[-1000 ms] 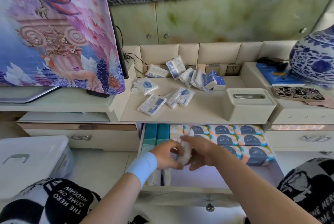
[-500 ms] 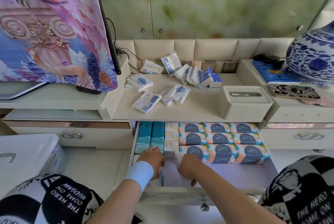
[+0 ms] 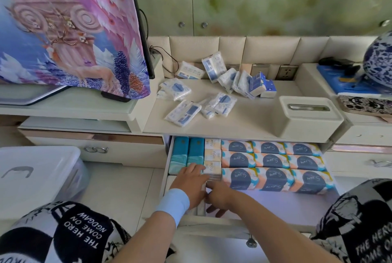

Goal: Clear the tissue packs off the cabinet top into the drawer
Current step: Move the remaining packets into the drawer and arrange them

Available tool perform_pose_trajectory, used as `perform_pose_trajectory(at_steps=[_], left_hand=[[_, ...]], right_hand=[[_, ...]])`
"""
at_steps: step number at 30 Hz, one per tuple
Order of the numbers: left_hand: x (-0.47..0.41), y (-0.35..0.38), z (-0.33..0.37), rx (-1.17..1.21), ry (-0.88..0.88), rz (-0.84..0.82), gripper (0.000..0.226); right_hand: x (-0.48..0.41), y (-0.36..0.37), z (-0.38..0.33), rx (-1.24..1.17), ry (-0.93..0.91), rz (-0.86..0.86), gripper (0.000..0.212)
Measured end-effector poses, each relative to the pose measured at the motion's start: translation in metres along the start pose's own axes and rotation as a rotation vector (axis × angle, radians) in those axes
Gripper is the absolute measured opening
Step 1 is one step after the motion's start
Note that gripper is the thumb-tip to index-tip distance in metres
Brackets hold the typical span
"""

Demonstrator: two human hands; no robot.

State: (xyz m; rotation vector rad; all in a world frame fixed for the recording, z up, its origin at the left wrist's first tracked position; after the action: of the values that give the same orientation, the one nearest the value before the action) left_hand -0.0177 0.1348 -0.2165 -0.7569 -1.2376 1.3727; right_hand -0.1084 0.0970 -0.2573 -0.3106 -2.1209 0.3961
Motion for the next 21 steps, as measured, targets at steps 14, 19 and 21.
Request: perform_pose_trajectory(at_steps=[14,19,21], left_hand=[[-0.010,0.007,-0.004,0.059,-0.062,-0.134,0.072],[-0.006,0.008,-0.001,0.029,-0.089,-0.150,0.070],[-0.004,0.006,0.000,0.046,-0.108,-0.179,0.070]], right_hand=[[-0.005,-0.045,0.034,0.485,-0.039,0.147,0.042],[-0.002,0.000,0.022,0.048,-0.052,-0.087,0.063],[-0.002,-0.001,0.016,0.098,-0.067,-0.060,0.060]])
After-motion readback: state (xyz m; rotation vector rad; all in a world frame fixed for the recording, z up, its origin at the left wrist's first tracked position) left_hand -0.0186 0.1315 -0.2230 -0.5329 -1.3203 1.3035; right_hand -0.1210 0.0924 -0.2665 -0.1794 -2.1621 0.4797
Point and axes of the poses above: each hand's wrist, its own x-axis away from the middle knuckle, its own y-axis out of the palm, z = x × y, the point moved 7 cm from there along -x, towards the middle knuckle, and after that the axes turned 10 degrees about x, right-handed, at the moved point
